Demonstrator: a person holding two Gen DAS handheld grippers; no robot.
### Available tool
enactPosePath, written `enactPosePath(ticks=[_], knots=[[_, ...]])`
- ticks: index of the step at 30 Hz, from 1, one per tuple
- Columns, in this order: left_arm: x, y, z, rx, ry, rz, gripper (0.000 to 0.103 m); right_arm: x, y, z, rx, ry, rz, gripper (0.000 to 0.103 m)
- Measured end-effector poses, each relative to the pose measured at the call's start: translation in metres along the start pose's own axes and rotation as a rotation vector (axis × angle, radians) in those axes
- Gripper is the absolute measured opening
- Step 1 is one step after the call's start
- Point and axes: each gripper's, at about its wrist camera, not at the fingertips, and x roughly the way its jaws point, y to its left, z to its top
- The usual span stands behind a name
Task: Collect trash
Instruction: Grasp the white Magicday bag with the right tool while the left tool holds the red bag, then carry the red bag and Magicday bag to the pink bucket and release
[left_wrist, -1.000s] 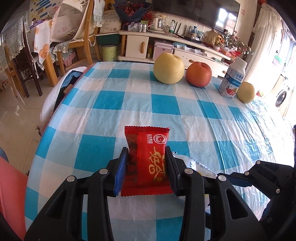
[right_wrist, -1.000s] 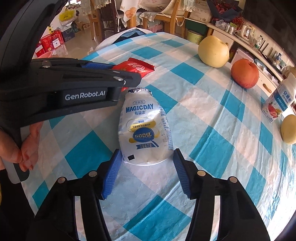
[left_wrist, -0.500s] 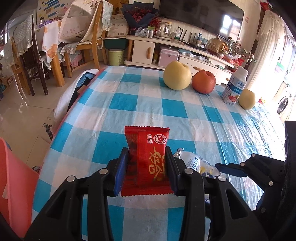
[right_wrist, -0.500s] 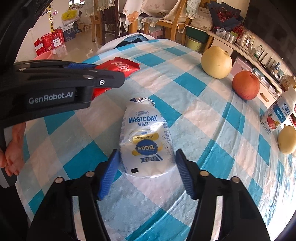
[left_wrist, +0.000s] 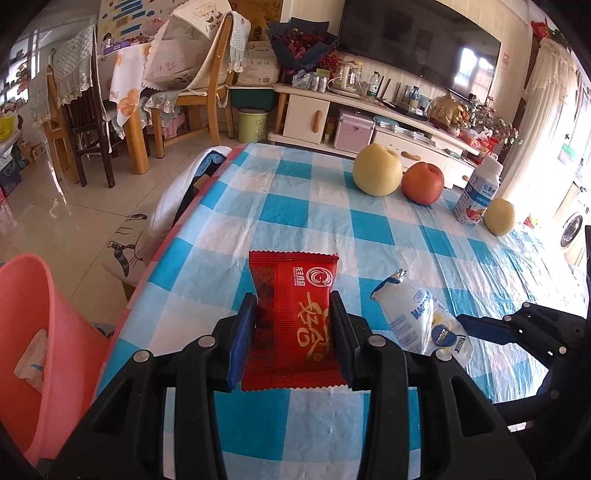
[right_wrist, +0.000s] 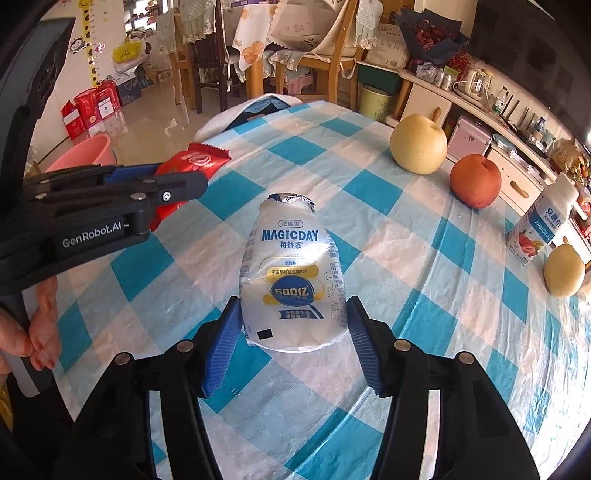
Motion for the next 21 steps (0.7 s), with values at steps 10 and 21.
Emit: enactPosePath(ticks=[10,21], knots=[[-0.035,0.030,-0.001,-0.085,-0.099,0.065,0.041,-0.038,0.027,0.014,0.001,-0.089,0.045,0.059],[-0.069,0.088,-0.001,-0.262,-0.196,0.149,0.041,-0.058,0.073,0.035,-0.046,-0.141,0.115,0.059]])
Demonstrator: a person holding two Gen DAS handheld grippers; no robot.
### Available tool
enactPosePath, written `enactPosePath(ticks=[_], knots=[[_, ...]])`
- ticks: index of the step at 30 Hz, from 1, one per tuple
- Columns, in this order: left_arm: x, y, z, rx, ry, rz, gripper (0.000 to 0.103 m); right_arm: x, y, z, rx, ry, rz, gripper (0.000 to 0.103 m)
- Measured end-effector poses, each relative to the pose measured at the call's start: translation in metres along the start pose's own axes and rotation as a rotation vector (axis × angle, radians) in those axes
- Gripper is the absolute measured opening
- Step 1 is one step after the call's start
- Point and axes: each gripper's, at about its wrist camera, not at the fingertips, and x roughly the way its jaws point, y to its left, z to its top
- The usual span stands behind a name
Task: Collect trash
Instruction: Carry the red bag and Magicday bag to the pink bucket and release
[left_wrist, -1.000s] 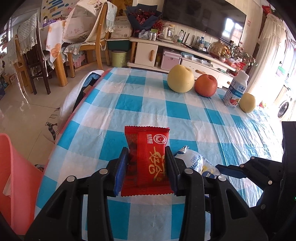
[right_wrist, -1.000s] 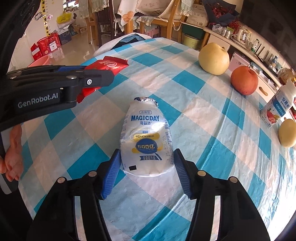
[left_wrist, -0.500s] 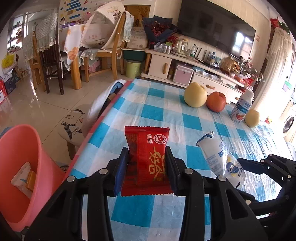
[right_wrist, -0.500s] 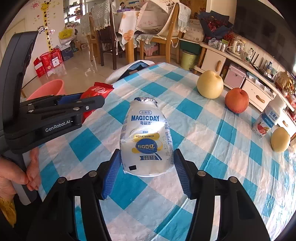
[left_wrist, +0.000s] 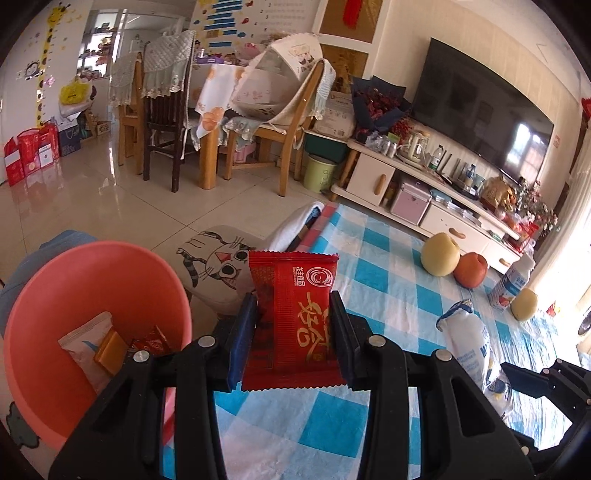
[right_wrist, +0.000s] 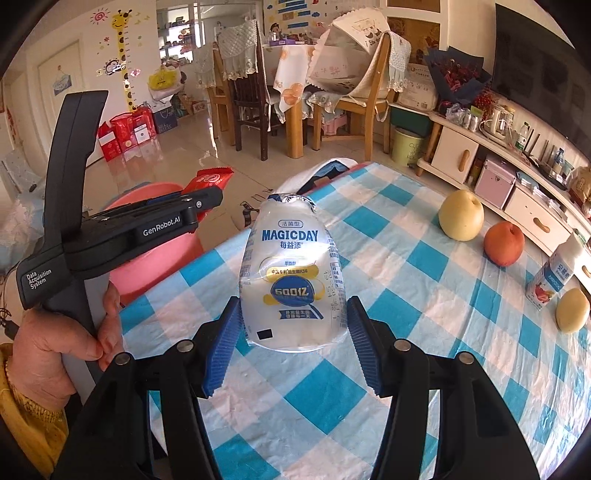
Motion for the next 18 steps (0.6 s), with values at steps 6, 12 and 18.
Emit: enactPosePath(ticks=[6,12,18], knots=[[-0.007,0.032,0.008,-0.088,-0.030,0.040,0.041,0.005,0.022,0.014,-0.028,-0.009,0.028,0.059],[-0.013,0.058,0.013,-0.158,-0.053,0.081,0.041,0.016,0.044,0.029,-0.070,-0.015,0.049,0.059],[-0.018,0.089,0.017,-0.257,-0.079,0.121,0.041,0.029,0.070,0.047,-0.107,-0.016,0.072,0.059]])
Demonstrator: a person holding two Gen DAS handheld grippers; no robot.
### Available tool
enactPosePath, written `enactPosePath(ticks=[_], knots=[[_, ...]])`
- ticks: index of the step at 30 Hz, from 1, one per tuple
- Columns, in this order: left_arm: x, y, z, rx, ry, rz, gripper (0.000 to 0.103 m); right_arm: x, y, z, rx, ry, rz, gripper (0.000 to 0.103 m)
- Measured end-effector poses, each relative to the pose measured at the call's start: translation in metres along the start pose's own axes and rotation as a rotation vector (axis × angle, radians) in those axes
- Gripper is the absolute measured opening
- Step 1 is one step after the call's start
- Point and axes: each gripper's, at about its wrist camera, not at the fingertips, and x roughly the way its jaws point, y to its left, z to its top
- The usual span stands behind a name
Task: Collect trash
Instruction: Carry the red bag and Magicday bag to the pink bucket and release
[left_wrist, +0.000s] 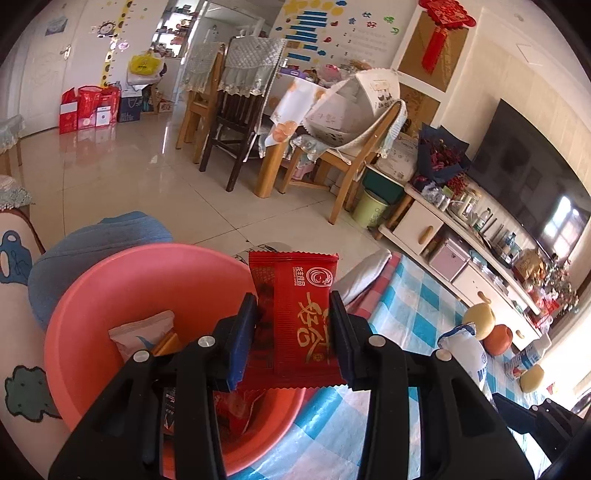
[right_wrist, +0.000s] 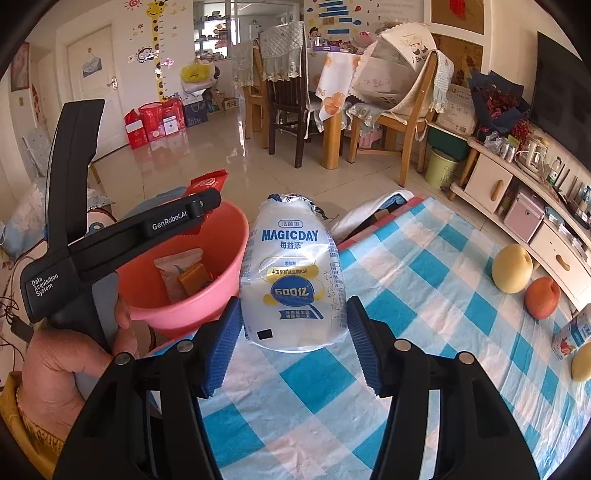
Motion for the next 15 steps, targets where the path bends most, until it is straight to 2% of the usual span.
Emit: enactPosePath(ticks=[8,13,15], knots=[[0.000,0.061,0.014,-0.195,-0.032,0.082,0.041,0.031,0.038,0.027,-0.063,0.017,0.052,0.059],[0.010,0.100,0.019,-0.309,-0.010,0.111,0.041,0.061,0.060,0.040,-0.104,0.036,0.080,0.059],[0.012,0.109,0.020,-0.323,-0.012,0.125,0.041,0.075,0.069,0.042,-0.117,0.052,0.097,0.059]])
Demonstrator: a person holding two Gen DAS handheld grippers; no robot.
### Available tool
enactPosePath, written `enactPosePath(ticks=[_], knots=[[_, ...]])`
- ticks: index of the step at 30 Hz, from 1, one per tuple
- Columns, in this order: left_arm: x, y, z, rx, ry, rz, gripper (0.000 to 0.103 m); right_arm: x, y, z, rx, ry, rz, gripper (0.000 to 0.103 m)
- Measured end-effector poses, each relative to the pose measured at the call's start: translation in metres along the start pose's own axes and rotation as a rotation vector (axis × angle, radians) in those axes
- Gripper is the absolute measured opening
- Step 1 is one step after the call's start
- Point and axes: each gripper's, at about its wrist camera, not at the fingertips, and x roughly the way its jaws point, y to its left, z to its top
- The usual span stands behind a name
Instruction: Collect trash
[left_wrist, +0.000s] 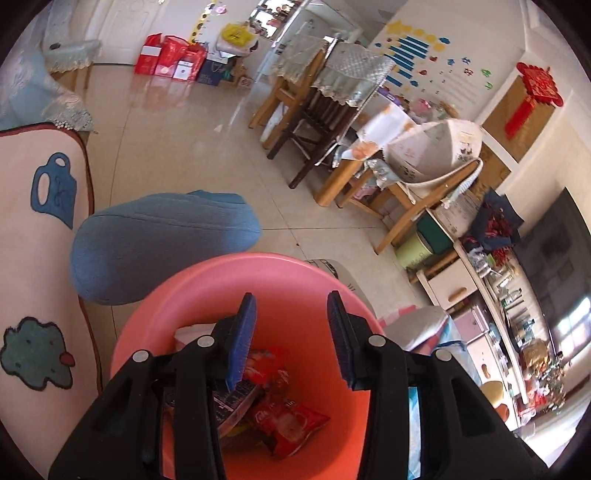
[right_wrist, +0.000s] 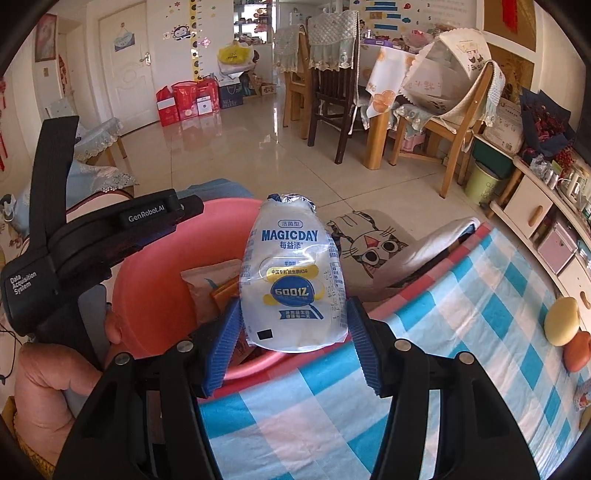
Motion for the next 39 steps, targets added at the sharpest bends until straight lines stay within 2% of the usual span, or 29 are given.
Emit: enactPosePath(ticks=[2,4,6,8,10,12,15,18,20,23,32,39], knots=[[0.002,0.005,0.004,0.005,-0.006,0.014,0.041,0.013,0.006,0.002,-0.004,0.010,0.011,0.060],[0.005,0.009,0.007,0.000,-0.008,0.034,0.045,0.022,0.006,0.001,0.027,0.020,0.044,0.066],[0.004,0.013,0.007,-0.015,-0.015,0.043,0.058,0.023,0.004,0.000,0.065,0.004,0.042,0.078],[0.002,0.009,0.007,0.007,-0.035,0.050,0.065,0.020,0.002,-0.001,0.086,-0.003,0.035,0.078],[-0.003,0.003,0.008,0.047,-0.063,0.066,0.079,0.013,-0.002,-0.003,0.096,-0.004,0.012,0.080],[-0.006,-0.005,0.005,0.075,-0.078,0.061,0.083,0.004,-0.008,-0.007,0.108,-0.010,-0.016,0.085],[-0.009,-0.017,0.002,0.135,-0.072,0.052,0.090,-0.008,-0.018,-0.016,0.140,0.005,-0.057,0.085],[-0.015,-0.032,-0.004,0.199,-0.086,0.052,0.093,-0.022,-0.028,-0.028,0.172,0.012,-0.091,0.085],[-0.021,-0.043,-0.010,0.248,-0.104,0.047,0.096,-0.031,-0.035,-0.035,0.192,0.015,-0.115,0.091],[-0.030,-0.063,-0.023,0.328,-0.137,0.055,0.099,-0.048,-0.047,-0.048,0.226,0.006,-0.145,0.091],[-0.061,-0.126,-0.080,0.614,-0.169,-0.001,0.099,-0.108,-0.080,-0.089,0.338,-0.056,-0.214,0.093],[-0.089,-0.157,-0.124,0.750,-0.179,-0.071,0.099,-0.158,-0.108,-0.132,0.444,-0.110,-0.294,0.093]])
